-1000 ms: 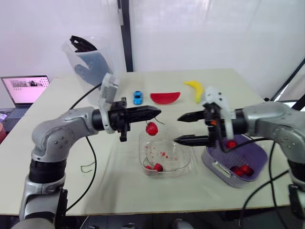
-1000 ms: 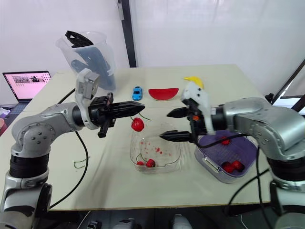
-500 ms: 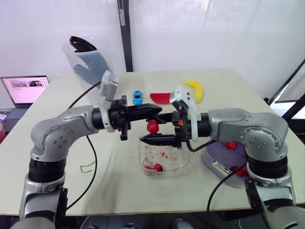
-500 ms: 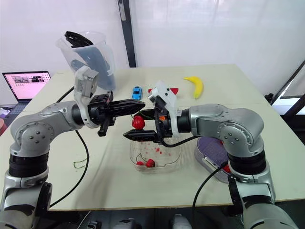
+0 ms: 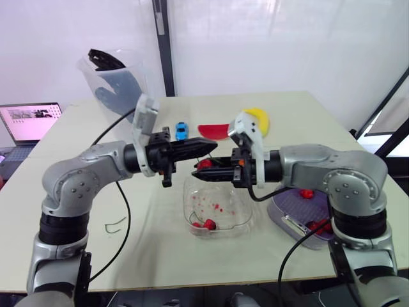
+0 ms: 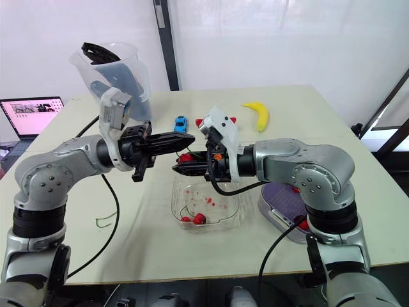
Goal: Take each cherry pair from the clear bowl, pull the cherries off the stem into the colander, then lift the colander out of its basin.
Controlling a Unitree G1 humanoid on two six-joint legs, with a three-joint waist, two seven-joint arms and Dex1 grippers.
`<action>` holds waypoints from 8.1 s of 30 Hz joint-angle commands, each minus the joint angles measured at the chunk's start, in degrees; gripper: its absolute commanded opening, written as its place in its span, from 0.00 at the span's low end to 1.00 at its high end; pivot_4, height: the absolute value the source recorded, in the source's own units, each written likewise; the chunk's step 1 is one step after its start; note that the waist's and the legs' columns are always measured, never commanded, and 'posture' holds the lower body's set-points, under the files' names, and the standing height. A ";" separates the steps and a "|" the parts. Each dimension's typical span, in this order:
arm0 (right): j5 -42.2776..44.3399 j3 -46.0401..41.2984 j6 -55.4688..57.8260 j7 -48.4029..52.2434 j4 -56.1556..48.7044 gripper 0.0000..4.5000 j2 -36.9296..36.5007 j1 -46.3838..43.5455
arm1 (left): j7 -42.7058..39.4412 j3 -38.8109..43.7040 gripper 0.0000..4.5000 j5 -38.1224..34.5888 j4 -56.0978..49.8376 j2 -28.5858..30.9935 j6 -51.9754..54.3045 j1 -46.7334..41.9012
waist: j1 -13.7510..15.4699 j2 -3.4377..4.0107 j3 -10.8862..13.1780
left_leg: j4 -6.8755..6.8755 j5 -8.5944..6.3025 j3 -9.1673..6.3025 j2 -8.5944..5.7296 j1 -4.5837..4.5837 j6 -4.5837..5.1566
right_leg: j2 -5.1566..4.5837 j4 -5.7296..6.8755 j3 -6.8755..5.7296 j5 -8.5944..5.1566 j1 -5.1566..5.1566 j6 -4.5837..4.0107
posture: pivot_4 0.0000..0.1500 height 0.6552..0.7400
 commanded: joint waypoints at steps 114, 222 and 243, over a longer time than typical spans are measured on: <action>-37.10 33.93 -27.33 34.72 16.42 1.00 -13.80 -7.70 | -15.92 16.73 0.99 7.77 -7.02 25.75 -10.59 33.37 | -0.14 0.09 0.12 | -0.27 -0.30 0.14 0.05 -0.02 0.48 | -0.06 -0.34 0.04 0.00 -0.06 0.00 | 1.00 1.00; -62.85 38.20 -58.81 49.24 29.28 0.99 -1.03 -14.24 | -12.52 13.70 1.00 18.71 -1.76 17.37 -17.07 33.84 | -1.55 -0.01 0.06 | -0.19 -0.02 0.13 0.04 -0.01 -0.01 | 0.01 -0.07 0.12 0.01 -0.18 -0.01 | 1.00 1.00; -70.74 43.17 -65.62 52.16 40.42 0.99 8.32 -10.86 | -9.56 15.53 1.00 17.96 -5.77 18.10 -16.38 37.69 | -1.54 -0.01 0.06 | -0.18 -0.01 0.12 0.04 0.00 -0.04 | 0.02 -0.04 0.12 0.01 -0.18 -0.01 | 1.00 1.00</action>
